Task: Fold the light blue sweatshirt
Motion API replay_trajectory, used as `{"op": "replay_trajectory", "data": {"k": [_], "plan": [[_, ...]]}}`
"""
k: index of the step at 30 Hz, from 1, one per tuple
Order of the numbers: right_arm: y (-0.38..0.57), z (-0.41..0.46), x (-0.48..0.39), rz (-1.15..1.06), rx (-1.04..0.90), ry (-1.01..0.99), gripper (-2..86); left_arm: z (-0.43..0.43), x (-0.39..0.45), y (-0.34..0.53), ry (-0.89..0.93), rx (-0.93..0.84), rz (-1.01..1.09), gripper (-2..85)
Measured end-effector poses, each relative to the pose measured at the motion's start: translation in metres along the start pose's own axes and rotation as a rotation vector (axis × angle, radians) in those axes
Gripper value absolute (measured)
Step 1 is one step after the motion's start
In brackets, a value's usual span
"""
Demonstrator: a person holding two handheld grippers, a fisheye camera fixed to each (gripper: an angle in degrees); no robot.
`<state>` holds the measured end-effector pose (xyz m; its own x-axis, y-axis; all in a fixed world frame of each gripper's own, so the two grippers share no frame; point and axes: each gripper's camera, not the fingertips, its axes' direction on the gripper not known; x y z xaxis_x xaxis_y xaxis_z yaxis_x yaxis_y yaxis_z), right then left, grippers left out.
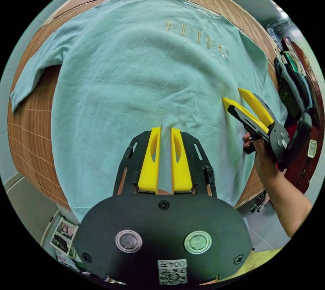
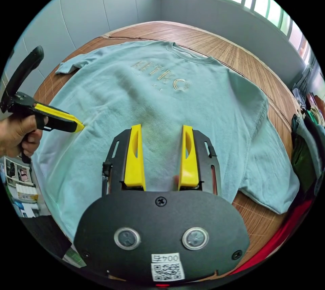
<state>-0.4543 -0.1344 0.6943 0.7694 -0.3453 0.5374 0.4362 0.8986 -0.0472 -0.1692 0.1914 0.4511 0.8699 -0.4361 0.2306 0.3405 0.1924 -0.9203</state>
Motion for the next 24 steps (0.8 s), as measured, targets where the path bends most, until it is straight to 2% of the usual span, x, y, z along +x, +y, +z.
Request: {"op": "replay_trajectory", "data": {"k": [5,9,13,20,24], "plan": [[-0.003,0.005,0.000,0.014,0.004,0.012,16.7,-0.005,-0.052,0.030,0.250,0.062,-0.092,0.4],[-0.006,0.008,0.002,0.017,0.005,0.008,16.6,-0.039,-0.103,0.056,0.234,0.250,-0.215,0.3],[-0.009,0.011,0.001,0.009,0.012,-0.001,16.6,-0.069,-0.195,0.078,0.171,0.371,-0.420,0.4],[-0.015,0.016,0.001,0.009,0.012,-0.011,16.4,-0.089,-0.330,0.089,0.215,0.434,-0.718,2.2],[-0.019,0.017,0.001,0.009,0.014,-0.015,16.3,-0.093,-0.363,0.077,0.186,0.429,-0.759,4.7]]}}
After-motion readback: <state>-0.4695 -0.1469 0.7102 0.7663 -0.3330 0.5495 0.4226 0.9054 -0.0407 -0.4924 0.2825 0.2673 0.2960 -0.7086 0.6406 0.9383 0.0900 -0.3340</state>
